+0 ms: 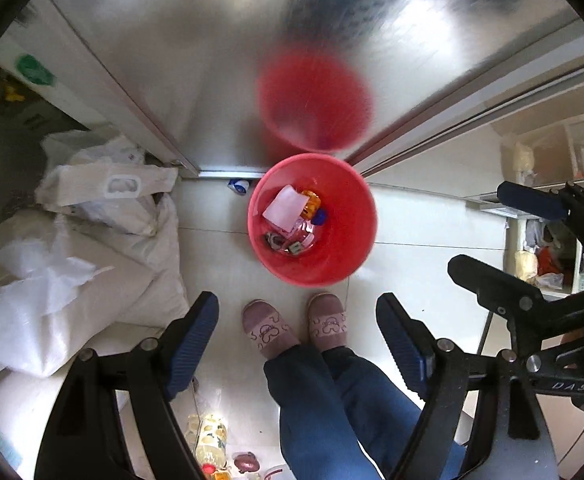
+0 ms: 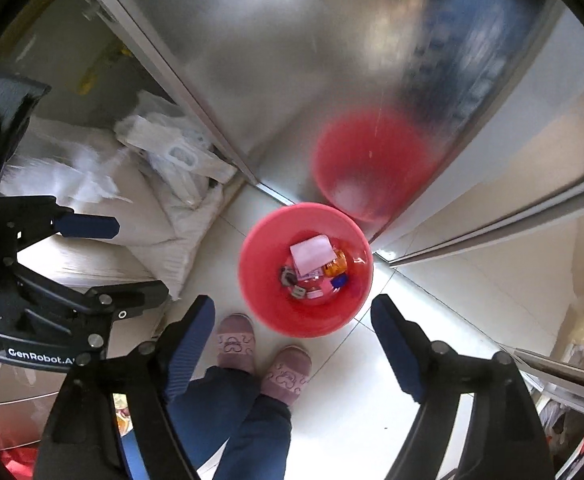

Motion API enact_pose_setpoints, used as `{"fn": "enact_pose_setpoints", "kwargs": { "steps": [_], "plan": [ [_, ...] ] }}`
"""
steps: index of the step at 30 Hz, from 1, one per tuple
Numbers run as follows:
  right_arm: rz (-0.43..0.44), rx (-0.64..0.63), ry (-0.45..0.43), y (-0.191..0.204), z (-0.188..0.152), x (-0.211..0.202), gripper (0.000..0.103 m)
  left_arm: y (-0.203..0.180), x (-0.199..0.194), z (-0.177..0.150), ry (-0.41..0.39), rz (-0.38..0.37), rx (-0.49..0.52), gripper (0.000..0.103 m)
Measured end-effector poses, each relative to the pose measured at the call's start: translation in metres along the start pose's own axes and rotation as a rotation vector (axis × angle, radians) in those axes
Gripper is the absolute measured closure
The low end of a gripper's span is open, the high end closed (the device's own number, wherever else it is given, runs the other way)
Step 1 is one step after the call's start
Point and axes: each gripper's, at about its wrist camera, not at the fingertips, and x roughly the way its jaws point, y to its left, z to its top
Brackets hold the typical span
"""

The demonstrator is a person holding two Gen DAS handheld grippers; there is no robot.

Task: Collect trash
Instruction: 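Raise both tools back up to the counter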

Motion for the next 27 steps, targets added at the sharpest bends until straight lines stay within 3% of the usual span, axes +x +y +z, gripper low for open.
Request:
{"fn": "enact_pose_setpoints", "kwargs": {
  "steps": [6,10,13,19,27],
  "plan": [
    [0.001,0.006,-0.002,0.013,-0.001,-0.080,0.019,-0.022,-0.093,-0.019,-0.036,0.027,-0.003,0.024],
    [-0.014,0.012,-0.030,0.025,-0.001,-0.135,0.007,-0.033,-0.153,-0.030,-0.073,0.024,-0.002,0.024],
    [-0.030,0.018,-0.060,0.032,0.001,-0.173,0.005,-0.037,-0.191,-0.036,-0.125,0.021,-0.014,0.024],
    [-0.036,-0.002,-0.113,0.043,0.010,-0.220,0.002,-0.046,-0.248,-0.045,-0.220,0.001,-0.080,0.024],
    [-0.027,-0.069,-0.202,0.053,0.027,-0.257,0.002,-0.059,-0.294,-0.041,-0.296,0.065,-0.086,0.024]
  ]
}}
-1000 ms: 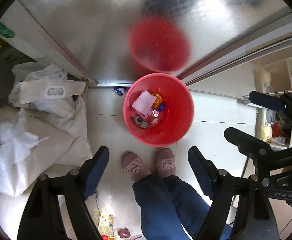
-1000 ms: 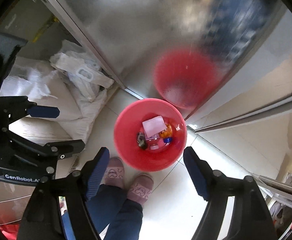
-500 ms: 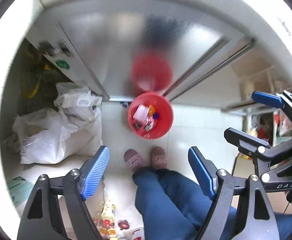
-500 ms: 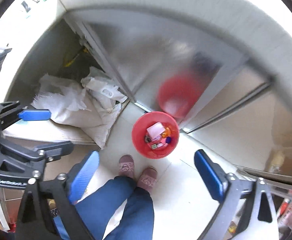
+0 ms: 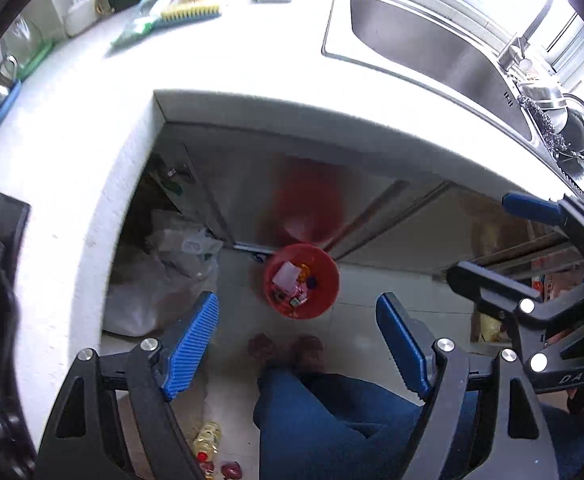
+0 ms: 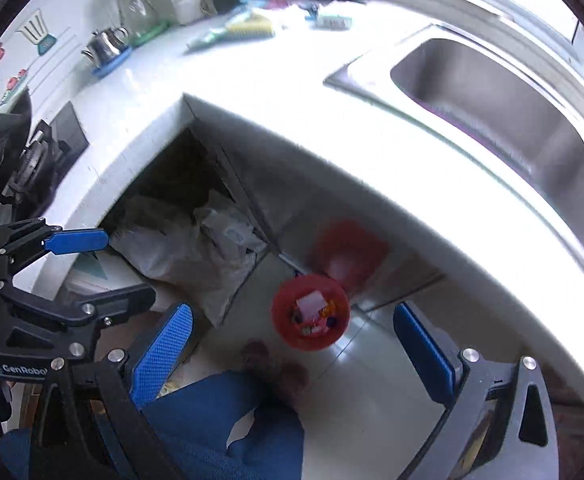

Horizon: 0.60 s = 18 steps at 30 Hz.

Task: Collect trash
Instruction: 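Raise both tools back up to the counter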

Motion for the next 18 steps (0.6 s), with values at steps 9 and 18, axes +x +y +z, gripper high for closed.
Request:
{"fn": "enact_pose_setpoints", "kwargs": {
  "steps": [9,18],
  "plan": [
    [-0.005,-0.037,-0.123,0.007,0.045,-0.041,0.002,0.016,-0.051,0.036,-0.127,0.045,-0.008,0.024],
    [-0.025,-0.033,-0.215,0.007,0.108,-0.054,0.002,0.059,-0.077,0.104,-0.211,0.058,0.006,0.024]
  ]
}}
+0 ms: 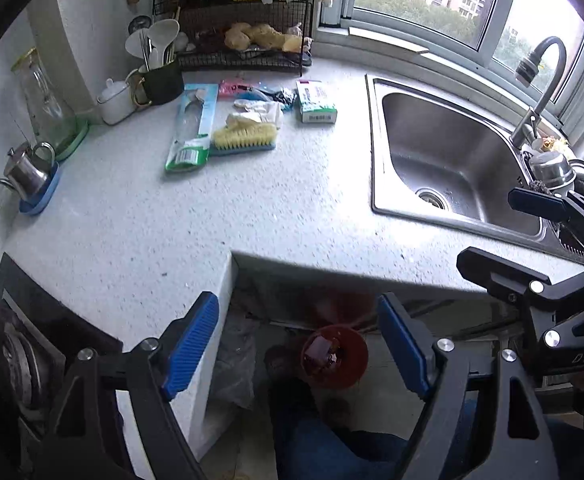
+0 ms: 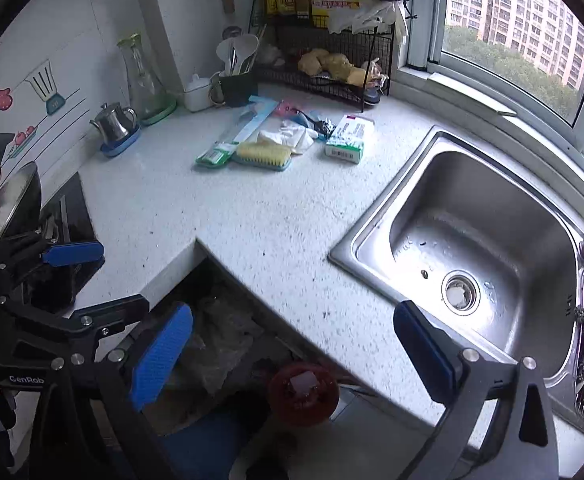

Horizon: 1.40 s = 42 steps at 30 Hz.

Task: Collect trash
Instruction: 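Raise both tools back up to the counter, then grasp the toothbrush blister pack with the left tool while the right tool grasps the medicine box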

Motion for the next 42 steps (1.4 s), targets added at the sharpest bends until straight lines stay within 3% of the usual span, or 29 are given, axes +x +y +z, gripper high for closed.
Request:
{"fn": "enact_pose_setpoints", "kwargs": {
  "steps": [6,8,11,15,18,22,30,35,42],
  "plan": [
    [-0.018,0.018,-0.020,-0.004,0.047,0.017,0.002,0.034,0.016,0.062,-0.028,-0.016,-0.041,0.024],
    [-0.034,0.025,-0.026,-0.007,0.066,0.024,0.002,0.046,0.027,0.081,-0.012,0.021,-0.039,0.024],
    [-0.051,0.057,-0.021,-0.014,0.092,0.038,0.002,0.066,0.044,0.111,0.006,-0.004,-0.039,0.024],
    [-0.074,0.135,0.000,-0.023,0.127,0.063,0.002,0.087,0.068,0.146,0.027,0.034,-0.018,0.024],
    [-0.097,0.179,0.023,-0.029,0.149,0.084,0.002,0.106,0.089,0.170,0.047,-0.008,-0.031,0.024],
    [-0.134,0.207,0.066,-0.037,0.168,0.111,0.002,0.123,0.117,0.195,0.070,0.022,-0.006,0.024],
    [-0.179,0.264,0.152,-0.062,0.192,0.164,0.002,0.158,0.177,0.224,0.165,-0.057,-0.029,0.024],
    [-0.187,0.268,0.197,-0.074,0.198,0.187,0.009,0.167,0.208,0.233,0.202,-0.054,-0.035,0.024],
    [-0.195,0.266,0.263,-0.085,0.196,0.213,0.009,0.174,0.246,0.231,0.263,-0.071,-0.056,0.024]
  ]
}}
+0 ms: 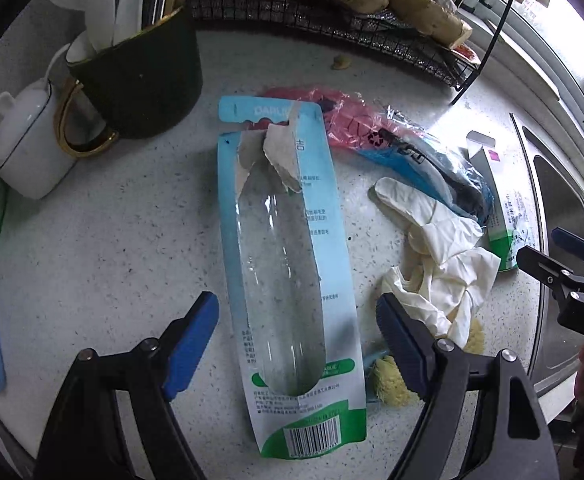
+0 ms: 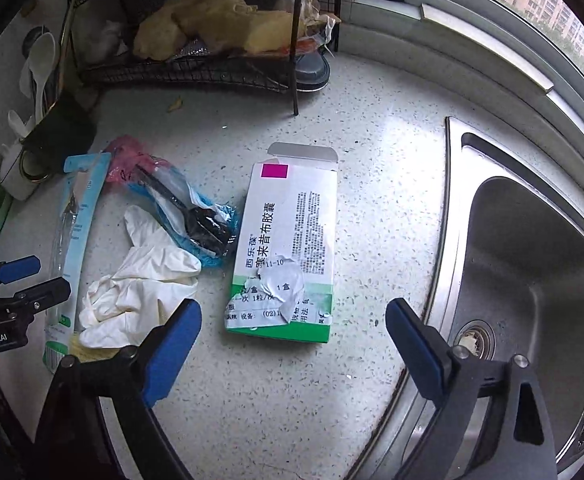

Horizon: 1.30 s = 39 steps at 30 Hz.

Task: Collect trash
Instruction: 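Grasp the toothbrush blister pack with the left tool while the right tool grasps the medicine box, then carry the blister pack and medicine box down over the red bin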

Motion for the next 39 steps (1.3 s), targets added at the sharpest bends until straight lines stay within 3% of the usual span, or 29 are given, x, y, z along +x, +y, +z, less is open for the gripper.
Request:
{"fn": "enact_pose_setpoints", "kwargs": {
  "steps": [6,12,13,14,15,28,39],
  "plan": [
    [-0.010,-0.039,0.032,0.005,0.004,0.017,0.016,-0.002,0.015,0.004,0.018,0.027,0.015,0.024],
    [-0.004,-0.056,0.042,0.003,0.011,0.025,0.034,-0.002,0.017,0.012,0.009,0.047,0.018,0.024],
    [-0.005,-0.060,0.044,0.003,0.011,0.026,0.041,-0.001,0.017,0.013,0.008,0.051,0.017,0.028],
    [-0.002,-0.061,0.048,0.003,0.011,0.026,0.043,-0.001,0.016,0.013,0.005,0.063,0.019,0.031],
    [0.003,-0.057,0.046,0.003,0.013,0.028,0.043,0.000,0.015,0.013,0.003,0.078,0.020,0.037],
    [0.037,-0.042,0.004,-0.003,-0.012,0.011,0.045,-0.006,-0.010,-0.019,-0.001,0.064,0.003,0.037],
    [0.068,-0.069,-0.076,-0.003,-0.064,-0.054,0.045,-0.029,-0.072,-0.069,-0.076,0.068,0.009,0.037]
  ]
}}
